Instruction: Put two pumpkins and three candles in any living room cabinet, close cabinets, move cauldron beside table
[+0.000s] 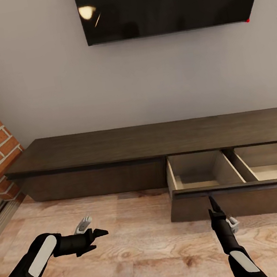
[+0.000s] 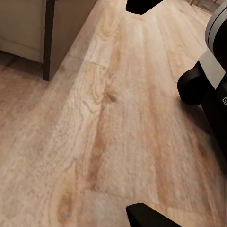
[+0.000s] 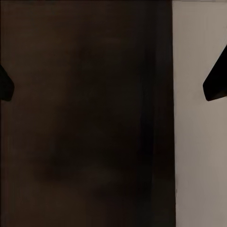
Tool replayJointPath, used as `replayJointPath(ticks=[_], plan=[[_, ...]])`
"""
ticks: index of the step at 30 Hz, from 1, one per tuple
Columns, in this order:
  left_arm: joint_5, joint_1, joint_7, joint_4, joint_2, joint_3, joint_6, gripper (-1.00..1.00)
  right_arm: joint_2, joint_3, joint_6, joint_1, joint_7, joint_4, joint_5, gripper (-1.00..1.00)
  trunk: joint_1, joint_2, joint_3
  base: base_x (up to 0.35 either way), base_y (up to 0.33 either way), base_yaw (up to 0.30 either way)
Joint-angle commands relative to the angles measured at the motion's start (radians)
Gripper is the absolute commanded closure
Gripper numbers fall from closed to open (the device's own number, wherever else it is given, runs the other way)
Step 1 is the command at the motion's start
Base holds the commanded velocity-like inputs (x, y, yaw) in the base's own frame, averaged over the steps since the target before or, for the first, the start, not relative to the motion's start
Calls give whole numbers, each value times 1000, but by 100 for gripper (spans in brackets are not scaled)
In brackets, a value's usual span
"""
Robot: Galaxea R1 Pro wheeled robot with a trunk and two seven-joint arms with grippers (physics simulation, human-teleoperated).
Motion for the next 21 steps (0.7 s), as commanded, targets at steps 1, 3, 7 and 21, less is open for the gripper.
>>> replayJointPath(ticks=[1, 3, 7, 21], plan=[[0, 0, 0, 0, 0, 0, 0, -100, 0, 0, 1, 0, -1, 0, 1, -100, 0, 0, 0, -183, 0, 0], [0, 0, 0, 0, 0, 0, 0, -100, -3, 0, 3, 0, -2, 0, 3, -100, 0, 0, 0, -187, 0, 0], [0, 0, 0, 0, 0, 0, 0, -100, -5, 2, 39, -1, -7, -1, 7, -100, 0, 0, 0, -190, 0, 0], [-1, 0, 3, 1, -6, 3, -1, -100, -11, 67, 330, -4, -482, -13, 0, -100, 0, 0, 0, -130, 0, 0]])
